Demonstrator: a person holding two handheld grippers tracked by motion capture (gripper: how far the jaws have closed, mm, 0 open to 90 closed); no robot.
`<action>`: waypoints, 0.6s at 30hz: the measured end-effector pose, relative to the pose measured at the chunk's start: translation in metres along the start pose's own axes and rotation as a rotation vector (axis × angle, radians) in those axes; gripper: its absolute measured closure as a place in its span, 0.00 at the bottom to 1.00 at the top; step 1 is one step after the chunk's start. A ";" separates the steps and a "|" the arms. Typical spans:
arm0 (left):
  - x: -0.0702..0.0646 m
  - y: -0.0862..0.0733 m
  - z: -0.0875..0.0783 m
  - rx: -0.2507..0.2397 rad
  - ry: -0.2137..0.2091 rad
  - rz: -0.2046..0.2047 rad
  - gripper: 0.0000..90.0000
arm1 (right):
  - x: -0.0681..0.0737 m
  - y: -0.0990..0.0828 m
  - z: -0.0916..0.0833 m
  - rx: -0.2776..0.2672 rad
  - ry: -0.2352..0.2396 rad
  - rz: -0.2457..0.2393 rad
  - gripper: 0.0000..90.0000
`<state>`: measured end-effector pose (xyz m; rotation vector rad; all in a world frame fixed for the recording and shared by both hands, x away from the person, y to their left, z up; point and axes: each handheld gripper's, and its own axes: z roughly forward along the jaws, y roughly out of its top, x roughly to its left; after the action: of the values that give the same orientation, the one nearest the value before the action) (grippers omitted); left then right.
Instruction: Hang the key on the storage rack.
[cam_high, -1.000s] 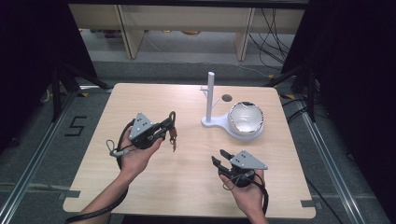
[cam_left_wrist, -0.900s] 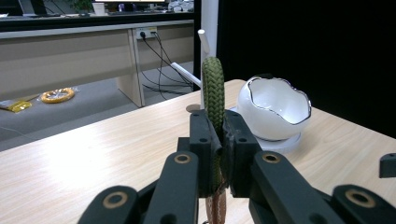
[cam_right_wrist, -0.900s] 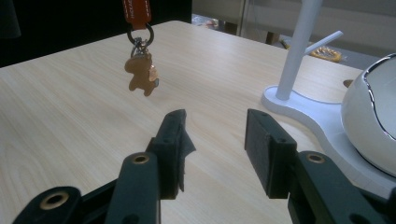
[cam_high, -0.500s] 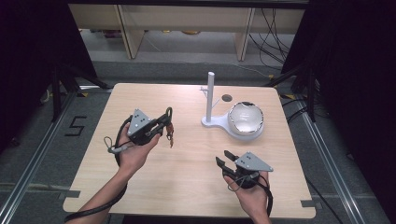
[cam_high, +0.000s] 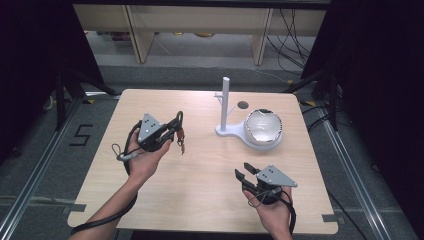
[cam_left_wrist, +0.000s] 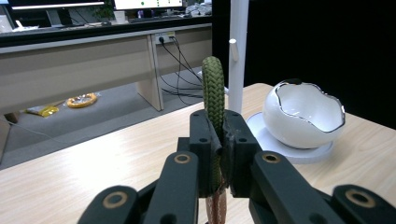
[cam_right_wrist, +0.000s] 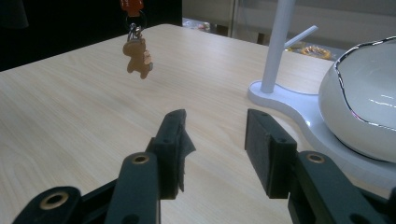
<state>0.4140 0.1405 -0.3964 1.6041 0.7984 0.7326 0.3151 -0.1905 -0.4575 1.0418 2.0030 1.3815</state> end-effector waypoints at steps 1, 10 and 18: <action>0.001 0.000 0.001 -0.003 0.006 0.007 0.92 | 0.000 -0.001 -0.001 -0.009 -0.012 -0.002 0.66; 0.002 0.001 0.009 -0.004 0.027 0.012 0.92 | -0.003 -0.005 -0.006 -0.008 -0.024 0.005 0.65; 0.002 0.003 0.015 0.000 0.042 0.028 0.92 | -0.003 -0.008 -0.005 -0.012 -0.015 0.021 0.65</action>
<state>0.4283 0.1335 -0.3960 1.6076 0.8077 0.7886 0.3101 -0.1972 -0.4629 1.0680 1.9762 1.3905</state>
